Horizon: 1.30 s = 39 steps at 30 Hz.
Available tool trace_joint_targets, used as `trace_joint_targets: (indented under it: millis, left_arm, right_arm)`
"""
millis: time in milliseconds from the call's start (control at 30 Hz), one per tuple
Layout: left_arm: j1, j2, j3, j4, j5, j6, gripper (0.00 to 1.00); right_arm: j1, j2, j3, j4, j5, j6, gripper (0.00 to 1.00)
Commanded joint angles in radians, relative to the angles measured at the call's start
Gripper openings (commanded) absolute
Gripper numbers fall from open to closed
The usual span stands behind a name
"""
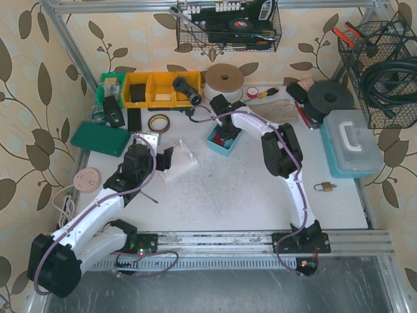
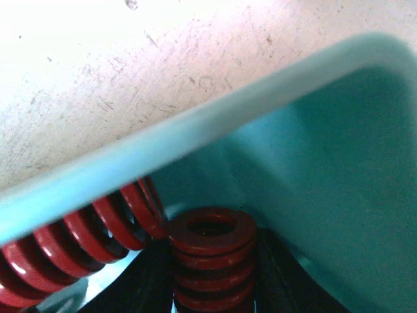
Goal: Install the large spring
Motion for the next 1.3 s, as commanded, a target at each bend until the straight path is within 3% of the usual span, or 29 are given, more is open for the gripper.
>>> trace_joint_targets:
  millis: [0,267,767,1100,1267]
  left_arm:
    - [-0.013,-0.021,0.015,0.018,-0.025,0.017,0.82]
    - [-0.013,-0.024,0.018,0.015,-0.027,0.016,0.82]
    - [-0.013,-0.03,0.01,0.015,-0.067,0.002,0.85]
    - [-0.012,-0.02,0.011,0.026,-0.101,-0.097,0.98]
    - [-0.012,-0.001,0.054,-0.022,-0.091,-0.228,0.98]
  right_arm:
    - [-0.006,0.026,0.025,-0.015,-0.063,-0.032,0.27]
    - [-0.006,-0.048,0.038,0.006,-0.092,-0.072,0.15]
    - [-0.009,-0.155,-0.063,0.111,-0.147,-0.102,0.09]
    - [0.001,-0.398,-0.275,0.31,-0.23,-0.199,0.07]
    - [0.048,-0.573,-0.44,0.423,-0.262,-0.309,0.06]
